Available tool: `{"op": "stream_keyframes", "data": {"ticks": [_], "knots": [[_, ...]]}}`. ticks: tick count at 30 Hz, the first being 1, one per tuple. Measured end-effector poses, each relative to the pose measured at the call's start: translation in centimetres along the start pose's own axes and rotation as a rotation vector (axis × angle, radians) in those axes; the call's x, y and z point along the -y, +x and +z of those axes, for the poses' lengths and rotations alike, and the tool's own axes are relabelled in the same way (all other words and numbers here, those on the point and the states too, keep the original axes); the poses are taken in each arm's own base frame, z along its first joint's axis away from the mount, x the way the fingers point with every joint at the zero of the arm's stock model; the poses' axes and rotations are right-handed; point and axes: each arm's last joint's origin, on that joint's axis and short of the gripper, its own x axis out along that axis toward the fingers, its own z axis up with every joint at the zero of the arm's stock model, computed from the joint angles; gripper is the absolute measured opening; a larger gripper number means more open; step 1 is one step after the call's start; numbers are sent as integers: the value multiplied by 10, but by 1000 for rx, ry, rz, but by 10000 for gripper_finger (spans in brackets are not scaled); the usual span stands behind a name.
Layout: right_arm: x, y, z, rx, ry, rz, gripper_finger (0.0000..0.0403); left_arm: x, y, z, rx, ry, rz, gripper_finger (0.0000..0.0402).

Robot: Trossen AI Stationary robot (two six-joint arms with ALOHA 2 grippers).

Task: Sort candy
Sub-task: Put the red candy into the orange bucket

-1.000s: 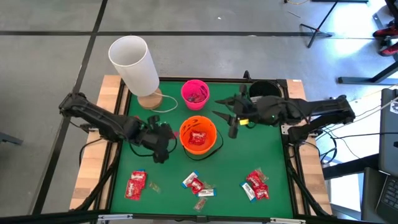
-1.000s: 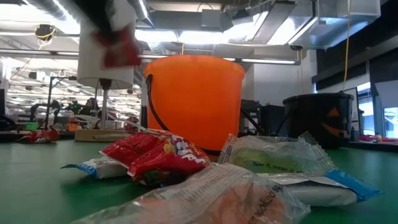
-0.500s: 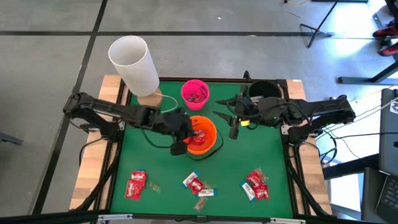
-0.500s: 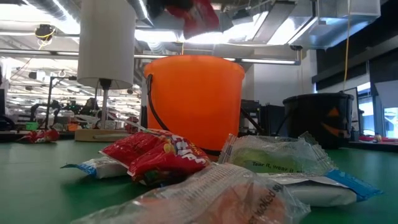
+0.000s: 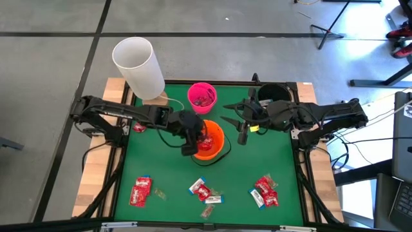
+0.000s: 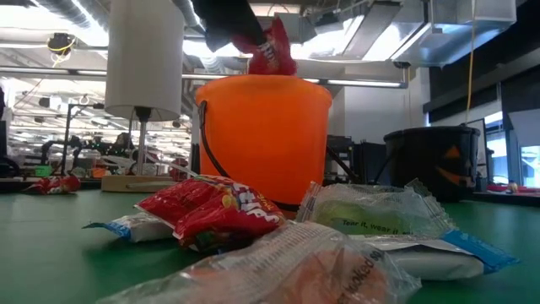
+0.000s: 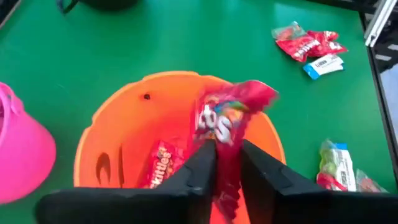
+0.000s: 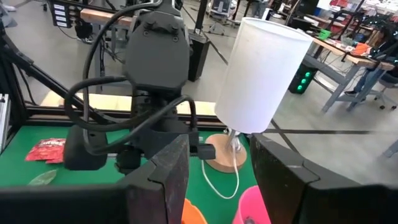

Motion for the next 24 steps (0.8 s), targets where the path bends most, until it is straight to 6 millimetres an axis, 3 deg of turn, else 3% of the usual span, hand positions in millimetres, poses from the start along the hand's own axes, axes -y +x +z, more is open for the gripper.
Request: {"op": "stream_keyframes", "data": {"ticks": [6,13,17,24], "knots": [[0,0,0,0,-21,1,166,-1,-9,0,-51,-14,36,139],[0,0,-1,-8,-27,2,166,3,-59,5,-229,-16,231,166],[-1,0,-4,-39,-17,7,166,6,-77,-16,-381,-18,314,167],[-22,-10,-8,-85,-41,36,166,-18,-59,-81,-598,-142,469,167]]}}
